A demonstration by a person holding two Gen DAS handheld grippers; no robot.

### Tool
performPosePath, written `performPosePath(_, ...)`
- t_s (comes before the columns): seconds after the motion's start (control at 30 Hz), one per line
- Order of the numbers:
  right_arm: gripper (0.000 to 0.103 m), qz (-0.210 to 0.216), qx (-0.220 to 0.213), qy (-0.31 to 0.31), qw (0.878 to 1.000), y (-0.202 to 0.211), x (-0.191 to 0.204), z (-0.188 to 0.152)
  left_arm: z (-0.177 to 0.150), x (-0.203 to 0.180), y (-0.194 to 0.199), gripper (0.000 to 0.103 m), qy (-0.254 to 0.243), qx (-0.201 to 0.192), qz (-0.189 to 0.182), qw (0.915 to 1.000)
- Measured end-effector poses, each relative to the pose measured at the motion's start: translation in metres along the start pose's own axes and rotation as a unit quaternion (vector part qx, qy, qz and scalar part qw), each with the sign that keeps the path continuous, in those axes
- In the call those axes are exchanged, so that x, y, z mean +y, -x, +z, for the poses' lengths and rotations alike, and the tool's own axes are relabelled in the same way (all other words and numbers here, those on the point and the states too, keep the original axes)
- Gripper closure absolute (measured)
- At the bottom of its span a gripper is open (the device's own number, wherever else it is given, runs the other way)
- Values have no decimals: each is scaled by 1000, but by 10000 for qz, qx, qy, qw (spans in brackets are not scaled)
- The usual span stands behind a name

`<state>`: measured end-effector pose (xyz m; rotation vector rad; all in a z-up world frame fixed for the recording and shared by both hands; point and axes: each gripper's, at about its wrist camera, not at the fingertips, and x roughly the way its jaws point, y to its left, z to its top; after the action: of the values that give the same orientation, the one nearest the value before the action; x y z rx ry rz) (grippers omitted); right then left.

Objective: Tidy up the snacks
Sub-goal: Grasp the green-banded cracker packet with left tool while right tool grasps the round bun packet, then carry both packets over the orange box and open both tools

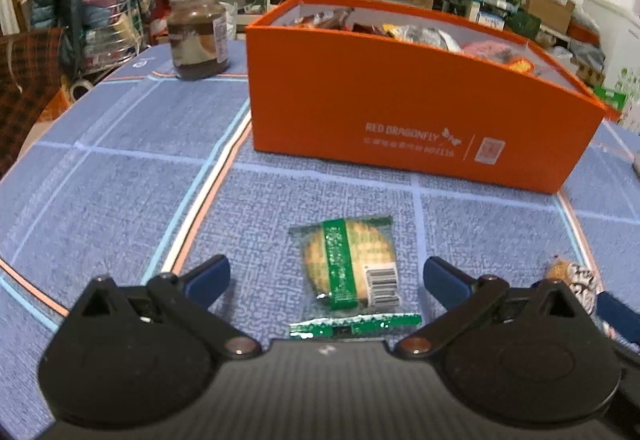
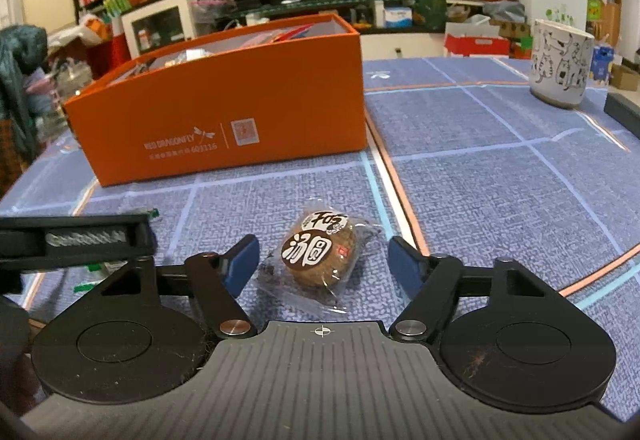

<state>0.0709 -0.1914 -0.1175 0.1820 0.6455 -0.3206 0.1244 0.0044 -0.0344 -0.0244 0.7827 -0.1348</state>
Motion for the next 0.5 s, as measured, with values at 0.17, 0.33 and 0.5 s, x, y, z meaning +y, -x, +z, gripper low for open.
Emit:
performPosePath(0.17, 63, -55, -32, 116, 9999, -4, 1, -1, 1, -4, 2, 11, -2, -78, -102, 9999)
performPosePath(0.33, 73, 63, -35, 180, 9998, -2, -7, 0, -2, -13, -4, 32, -200, 82, -230, 9995)
performPosePath(0.5, 76, 119, -40, 200, 9997, -2, -8, 1, 1, -14, -3, 57, -252, 59, -352, 9990)
